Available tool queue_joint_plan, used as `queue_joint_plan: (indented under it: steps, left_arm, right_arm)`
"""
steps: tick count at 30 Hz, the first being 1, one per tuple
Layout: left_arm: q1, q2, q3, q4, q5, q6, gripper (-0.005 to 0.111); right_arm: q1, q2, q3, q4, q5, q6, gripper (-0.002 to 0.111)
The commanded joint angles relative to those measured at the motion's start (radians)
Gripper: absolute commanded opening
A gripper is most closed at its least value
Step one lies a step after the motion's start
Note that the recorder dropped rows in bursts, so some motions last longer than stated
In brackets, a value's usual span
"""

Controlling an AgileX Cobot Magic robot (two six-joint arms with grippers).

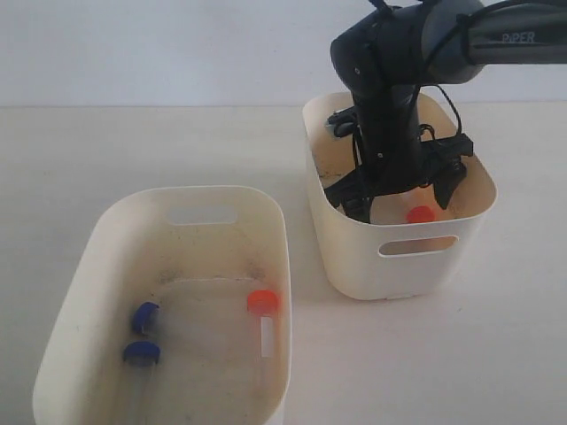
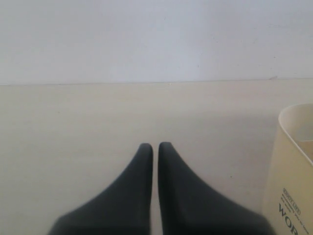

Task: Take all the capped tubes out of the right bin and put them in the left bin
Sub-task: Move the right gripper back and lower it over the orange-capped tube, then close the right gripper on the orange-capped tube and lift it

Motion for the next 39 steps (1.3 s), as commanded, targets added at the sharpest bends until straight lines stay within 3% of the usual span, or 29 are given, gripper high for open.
queue_joint_plan:
  steps: [1, 11, 18, 31, 39]
  left_arm:
    - [0.001, -0.003, -0.003, 0.000, -0.001, -0.008, 0.004]
    - [0.001, -0.003, -0.003, 0.000, -0.001, -0.008, 0.004]
    - [0.001, -0.003, -0.003, 0.000, -0.001, -0.008, 0.004]
    - [0.001, -0.003, -0.003, 0.000, -0.001, -0.008, 0.004]
    - [0.001, -0.003, -0.003, 0.000, -0.001, -0.008, 0.004]
  right_arm:
    - [0.001, -0.003, 0.002, -0.005, 0.001, 0.045, 0.084]
    - [0.001, 0.040, 0.002, -0.017, 0.001, 0.060, 0.084]
    - [-0.001, 0.076, 0.002, -0.161, -0.031, 0.116, 0.084]
    - [-0.003, 0.076, 0.002, -0.159, -0.184, 0.123, 0.084]
    - [-0.051, 0.150, 0.002, -0.133, -0.144, 0.150, 0.081]
